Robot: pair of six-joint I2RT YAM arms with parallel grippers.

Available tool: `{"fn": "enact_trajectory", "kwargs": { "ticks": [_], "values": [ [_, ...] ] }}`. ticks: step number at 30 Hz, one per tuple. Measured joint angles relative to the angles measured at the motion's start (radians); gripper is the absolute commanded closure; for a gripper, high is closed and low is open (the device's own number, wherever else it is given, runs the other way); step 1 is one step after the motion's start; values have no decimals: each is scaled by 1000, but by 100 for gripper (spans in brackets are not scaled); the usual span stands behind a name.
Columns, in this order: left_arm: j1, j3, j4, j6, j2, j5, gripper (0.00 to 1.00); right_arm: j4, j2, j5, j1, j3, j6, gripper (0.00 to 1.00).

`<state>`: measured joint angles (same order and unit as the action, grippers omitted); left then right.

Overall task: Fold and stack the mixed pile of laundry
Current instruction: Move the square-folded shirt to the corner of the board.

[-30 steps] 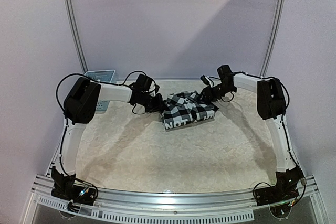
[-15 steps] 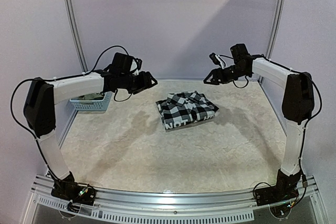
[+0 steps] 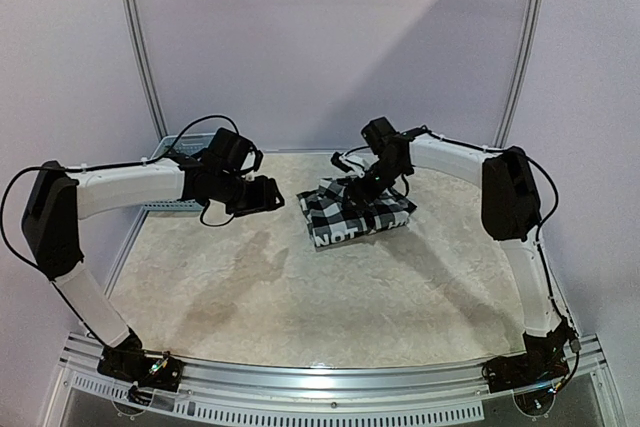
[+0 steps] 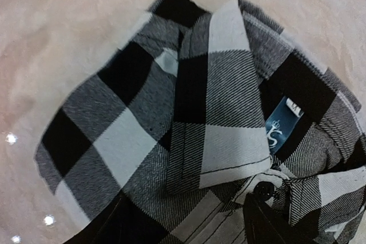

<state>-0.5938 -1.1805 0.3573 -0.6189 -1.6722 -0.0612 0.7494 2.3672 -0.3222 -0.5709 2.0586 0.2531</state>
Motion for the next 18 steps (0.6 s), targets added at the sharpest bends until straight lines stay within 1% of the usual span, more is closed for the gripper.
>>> {"fn": "enact_trajectory", "kwargs": {
  "ticks": [4, 9, 14, 18],
  "values": [
    [0, 0, 5, 2, 24, 8, 37, 43, 77, 148, -28, 54, 35, 29],
    [0, 0, 10, 2, 24, 10, 37, 61, 111, 265, -23, 96, 63, 31],
    [-1, -3, 14, 2, 20, 8, 37, 66, 116, 295, 37, 100, 48, 31],
    [-1, -16, 14, 5, 5, 3, 37, 62, 116, 306, 135, 93, 40, 31]
  ]
}}
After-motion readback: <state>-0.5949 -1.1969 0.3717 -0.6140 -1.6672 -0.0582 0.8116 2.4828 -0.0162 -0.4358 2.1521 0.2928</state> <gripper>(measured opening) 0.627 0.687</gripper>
